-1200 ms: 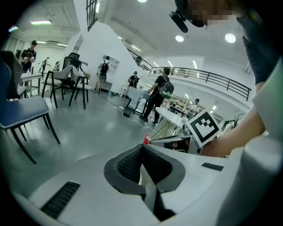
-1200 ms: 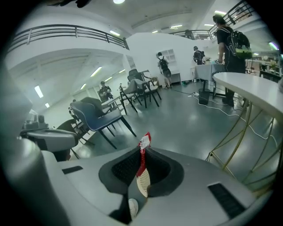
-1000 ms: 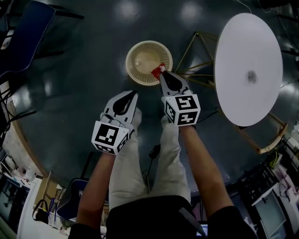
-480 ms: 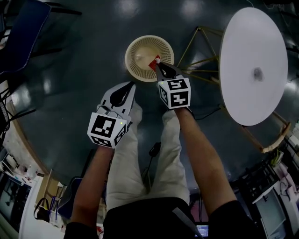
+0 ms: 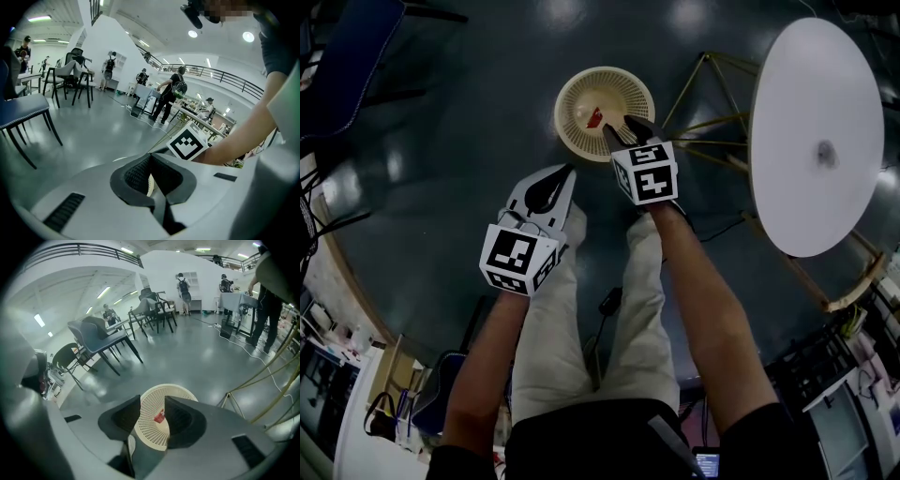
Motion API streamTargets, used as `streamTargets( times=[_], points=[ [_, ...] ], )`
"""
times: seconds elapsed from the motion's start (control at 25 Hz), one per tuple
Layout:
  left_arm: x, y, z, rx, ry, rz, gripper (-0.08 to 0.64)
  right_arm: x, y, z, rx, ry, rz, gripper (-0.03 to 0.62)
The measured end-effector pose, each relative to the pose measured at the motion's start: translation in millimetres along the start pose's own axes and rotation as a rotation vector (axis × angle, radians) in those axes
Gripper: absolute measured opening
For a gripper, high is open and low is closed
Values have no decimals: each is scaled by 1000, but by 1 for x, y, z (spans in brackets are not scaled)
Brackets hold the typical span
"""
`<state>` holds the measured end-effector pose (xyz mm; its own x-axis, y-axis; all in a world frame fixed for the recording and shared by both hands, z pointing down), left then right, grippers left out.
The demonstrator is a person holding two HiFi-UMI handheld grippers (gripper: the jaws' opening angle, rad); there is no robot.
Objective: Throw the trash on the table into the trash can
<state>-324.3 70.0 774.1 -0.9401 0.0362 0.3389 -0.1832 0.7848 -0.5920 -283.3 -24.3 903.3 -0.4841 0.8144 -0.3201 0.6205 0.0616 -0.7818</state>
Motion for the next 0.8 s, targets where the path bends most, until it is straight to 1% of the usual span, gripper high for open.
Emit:
streamTargets(
  times=[0.28,0.36,0.48,0.52,0.64,0.8],
  points=[
    [-5,-2,6,-2,-12,-2,15,-3,12,1,-16,-36,3,156],
    [-6,-2,8,-3,-15,-2,15,-1,17,3,-22,-32,-5,131],
    [-9,0,12,-7,-18,-4,15,2,25,8,-34,-23,-23,64],
    [-10,1,14,-9,-19,-3,15,3,28,10,-36,-22,-26,52],
    [-15,6,24,-16,-24,7,15,9,41,13,-35,-18,-19,35],
    [-27,12,52,-49,-45,11,15,13,70,26,-50,-40,-16,25]
  ],
)
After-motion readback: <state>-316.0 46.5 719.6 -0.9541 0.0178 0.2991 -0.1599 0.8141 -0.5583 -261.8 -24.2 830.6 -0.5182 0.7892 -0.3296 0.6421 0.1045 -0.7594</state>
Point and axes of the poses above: the fingertips, and each gripper's own axes: y backward along the fingers, x to its left, z out of its top, the point moved 1 cm from there along y, backward along the fingers, and after that the axes turned 5 degrees about z, right-handed, at the moved point
